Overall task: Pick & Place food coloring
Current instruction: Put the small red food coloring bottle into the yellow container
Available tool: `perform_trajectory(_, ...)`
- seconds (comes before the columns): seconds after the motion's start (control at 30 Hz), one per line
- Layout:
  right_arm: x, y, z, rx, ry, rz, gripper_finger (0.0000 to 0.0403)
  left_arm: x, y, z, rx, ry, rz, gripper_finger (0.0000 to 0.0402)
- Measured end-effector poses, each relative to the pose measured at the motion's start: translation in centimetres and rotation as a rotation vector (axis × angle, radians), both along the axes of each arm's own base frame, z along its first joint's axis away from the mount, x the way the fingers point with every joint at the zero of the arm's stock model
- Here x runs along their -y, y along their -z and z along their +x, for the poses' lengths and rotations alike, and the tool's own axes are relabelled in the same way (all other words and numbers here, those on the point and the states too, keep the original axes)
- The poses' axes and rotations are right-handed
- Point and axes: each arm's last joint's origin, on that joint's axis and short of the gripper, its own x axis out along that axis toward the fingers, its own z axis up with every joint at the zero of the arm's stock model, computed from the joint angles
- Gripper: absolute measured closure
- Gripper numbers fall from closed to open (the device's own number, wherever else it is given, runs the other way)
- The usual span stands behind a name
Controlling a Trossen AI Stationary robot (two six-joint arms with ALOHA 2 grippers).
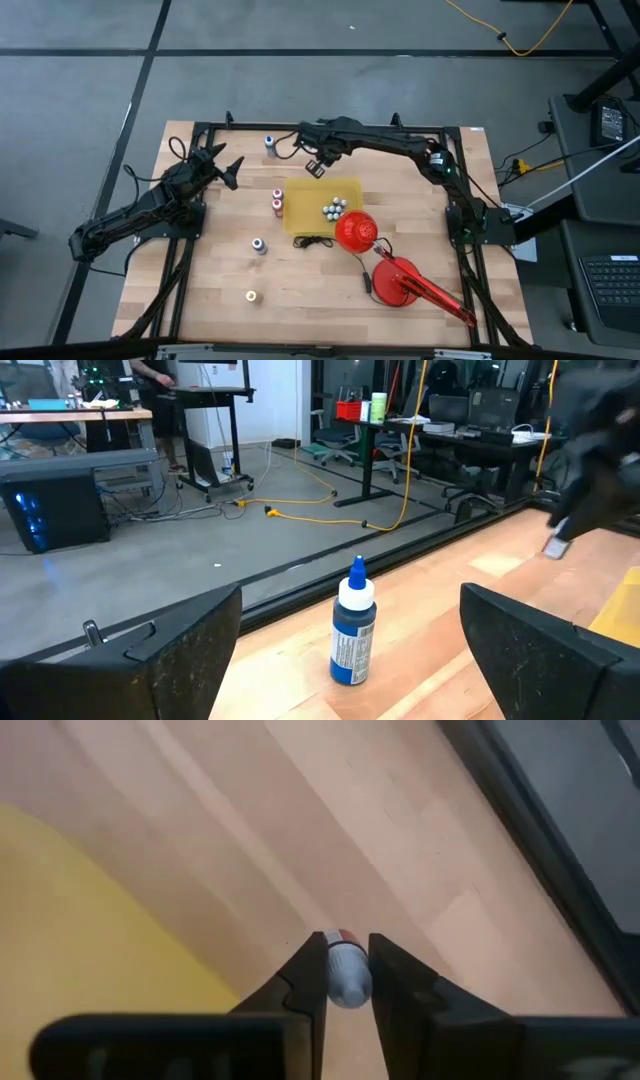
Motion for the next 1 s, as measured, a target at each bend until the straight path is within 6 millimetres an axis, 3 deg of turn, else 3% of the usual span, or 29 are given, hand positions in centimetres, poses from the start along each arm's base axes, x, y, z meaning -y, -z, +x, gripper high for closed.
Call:
perform_trajectory(0.27, -5.4, -2.5, 1.2, 0.094, 0.051, 0.019, 0.0341, 0.0, 0.0, 0.0, 0.0, 0.0, 0.0, 0.0037)
perform_trajectory(0.6, -12.5, -2.6, 1.8, 0.11, -0.024, 0.044, 0.0342, 0.0, 0.0, 0.0, 0.0, 0.0, 0.0, 0.0037)
perform_trajectory(0.77, -15.2, -0.8, 1.7, 0.067, -0.067, 0.079, 0.0342, 0.0, 0.0, 0.0, 0.0, 0.0, 0.0, 0.0038)
perform_trajectory(1.0, -17.1, 2.6, 1.4, 0.011, -0.09, 0.103, 0.0342, 0.0, 0.0, 0.0, -0.001, 0.0, 0.0, 0.0037)
